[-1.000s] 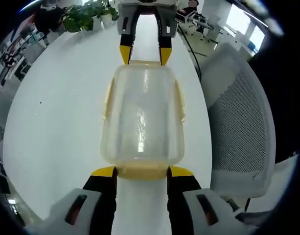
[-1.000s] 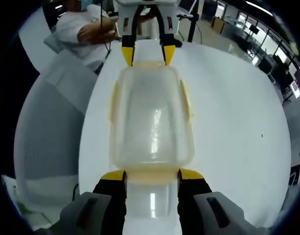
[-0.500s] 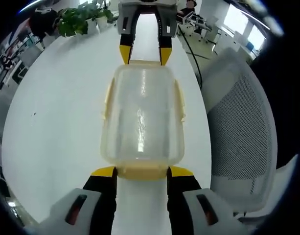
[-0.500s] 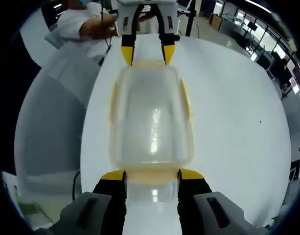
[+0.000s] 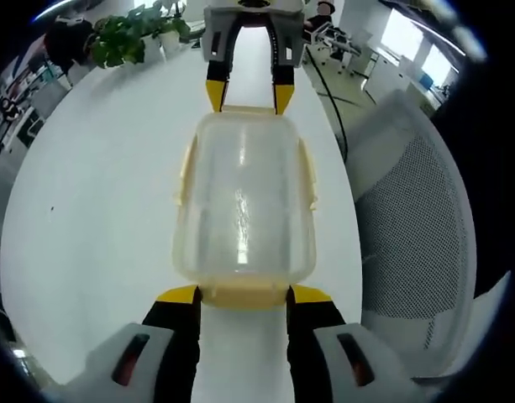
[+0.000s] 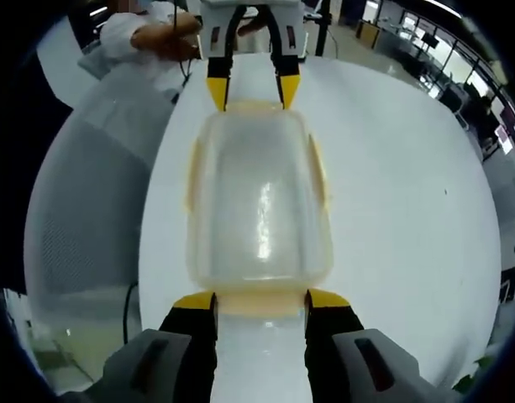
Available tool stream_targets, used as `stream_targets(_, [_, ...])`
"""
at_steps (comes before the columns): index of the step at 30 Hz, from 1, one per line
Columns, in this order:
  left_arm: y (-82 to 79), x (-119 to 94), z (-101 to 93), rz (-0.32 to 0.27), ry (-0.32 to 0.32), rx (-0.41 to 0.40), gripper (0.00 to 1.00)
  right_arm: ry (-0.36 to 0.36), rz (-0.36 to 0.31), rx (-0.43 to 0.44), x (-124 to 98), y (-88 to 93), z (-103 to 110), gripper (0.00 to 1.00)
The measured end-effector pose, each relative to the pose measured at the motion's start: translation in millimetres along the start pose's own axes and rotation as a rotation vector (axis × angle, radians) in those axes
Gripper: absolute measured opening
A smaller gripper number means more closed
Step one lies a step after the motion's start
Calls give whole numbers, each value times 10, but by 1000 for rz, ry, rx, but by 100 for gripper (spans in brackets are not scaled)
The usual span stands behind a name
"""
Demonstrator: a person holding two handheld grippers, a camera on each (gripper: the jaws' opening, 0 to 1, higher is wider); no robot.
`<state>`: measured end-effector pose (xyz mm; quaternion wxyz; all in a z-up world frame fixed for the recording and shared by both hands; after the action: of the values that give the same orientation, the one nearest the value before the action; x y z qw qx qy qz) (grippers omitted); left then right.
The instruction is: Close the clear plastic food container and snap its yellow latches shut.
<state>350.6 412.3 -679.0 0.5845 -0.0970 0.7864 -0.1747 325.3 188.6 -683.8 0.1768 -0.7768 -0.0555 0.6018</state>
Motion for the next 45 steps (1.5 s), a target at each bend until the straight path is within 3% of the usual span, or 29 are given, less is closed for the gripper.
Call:
stream_targets(28, [-467,292,47,-34,35,23,39,-16,64,8,-73,544,-10,40])
stream_targets(45, [-469,367,84,-41,36,4,39,-15,70,-5,-51,579,-35,40])
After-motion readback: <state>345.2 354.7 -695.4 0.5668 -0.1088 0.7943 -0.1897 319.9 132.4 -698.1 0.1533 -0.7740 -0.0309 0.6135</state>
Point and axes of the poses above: the point that each gripper's makers call its tool centre point, and the gripper's own axes: x roughly forward along the fingers, z roughly to its left, y roughly out of its underside, the point moved 9 cm from there along -x, roughly backward along the fingers, and after that the axes turned 14 degrees about y, right-handed, at the moved point
